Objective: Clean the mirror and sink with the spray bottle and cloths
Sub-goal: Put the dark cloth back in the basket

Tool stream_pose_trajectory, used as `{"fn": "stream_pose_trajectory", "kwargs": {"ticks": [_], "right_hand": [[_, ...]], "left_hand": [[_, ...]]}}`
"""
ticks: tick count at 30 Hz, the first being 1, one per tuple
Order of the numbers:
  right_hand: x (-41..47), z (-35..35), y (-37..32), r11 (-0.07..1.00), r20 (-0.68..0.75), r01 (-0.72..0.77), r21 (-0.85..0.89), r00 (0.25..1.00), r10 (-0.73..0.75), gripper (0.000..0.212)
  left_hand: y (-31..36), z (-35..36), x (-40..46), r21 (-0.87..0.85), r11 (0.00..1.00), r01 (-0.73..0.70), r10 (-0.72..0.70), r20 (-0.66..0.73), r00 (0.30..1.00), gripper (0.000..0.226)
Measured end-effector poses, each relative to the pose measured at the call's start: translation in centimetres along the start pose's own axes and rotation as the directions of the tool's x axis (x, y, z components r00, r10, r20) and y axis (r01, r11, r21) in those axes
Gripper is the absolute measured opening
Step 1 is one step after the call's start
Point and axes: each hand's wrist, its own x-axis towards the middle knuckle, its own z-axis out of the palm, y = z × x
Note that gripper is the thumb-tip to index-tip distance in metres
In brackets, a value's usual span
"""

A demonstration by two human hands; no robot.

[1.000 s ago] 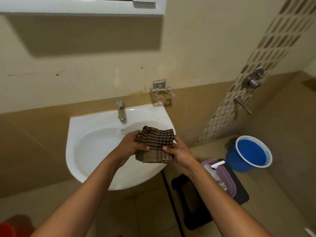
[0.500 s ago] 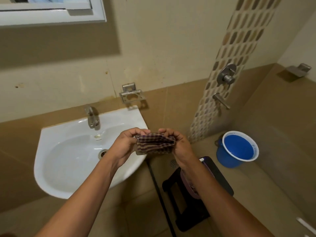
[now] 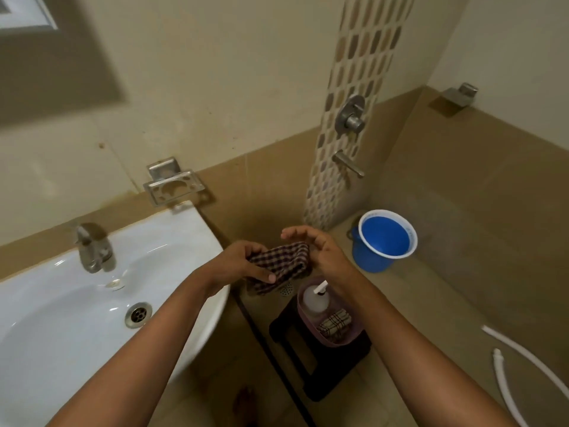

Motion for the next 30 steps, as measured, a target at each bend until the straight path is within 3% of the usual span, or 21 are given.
{"fn": "stream_pose_trajectory", "kwargs": {"ticks": [4, 9, 12, 15, 20, 23, 25, 30], "right_hand": [[-1.1, -2.1, 0.0, 0.902, 0.08, -0.32, 0.291, 0.947, 0.31, 0.038], [-2.9, -3.5, 2.5, 0.933, -0.098, -0.354, 0.062, 0.928, 0.358, 0.03], [-4.1, -4.6, 4.6, 0.905, -0.277, -0.419, 0.074, 0.863, 0.422, 0.023], [-5.7, -5.8, 7.1, 0.859, -0.373, -0.51, 0.052, 0.787, 0.491, 0.024], [-6.6, -8.7, 10.2, 0.784, -0.541, -0.616, 0.076, 0.634, 0.552, 0.022], [-6.1, -10.9, 12.5, 0.724, -0.594, -0.689, 0.034, 0.569, 0.569, 0.016], [-5.7, -12.4, 14.3, 0.68, -0.621, -0.73, -0.065, 0.563, 0.545, 0.017], [-4.5, -15.4, 18.6, 0.536, -0.609, -0.747, -0.393, 0.649, 0.456, 0.021]], "left_hand": [[-0.5, -0.4, 2.9, -0.035, 0.999, -0.021, 0.023, 0.05, 0.999, 0.036], [-3.0, 1.4, 6.5, -0.017, 0.999, 0.041, -0.037, 0.181, 0.983, 0.032], [-4.9, 3.4, 8.5, -0.019, 0.994, 0.108, -0.098, 0.277, 0.956, 0.044], [-6.6, 5.8, 9.9, 0.013, 0.988, 0.154, -0.149, 0.348, 0.926, 0.037], [-9.9, 9.6, 12.3, 0.032, 0.975, 0.219, -0.218, 0.307, 0.926, 0.031], [-11.6, 12.3, 14.3, 0.032, 0.963, 0.269, -0.268, 0.26, 0.928, 0.04], [-12.7, 14.2, 15.4, 0.052, 0.953, 0.299, -0.303, 0.236, 0.923, 0.046], [-16.3, 18.1, 19.3, 0.129, 0.927, 0.352, -0.369, 0.145, 0.918, 0.038]]}}
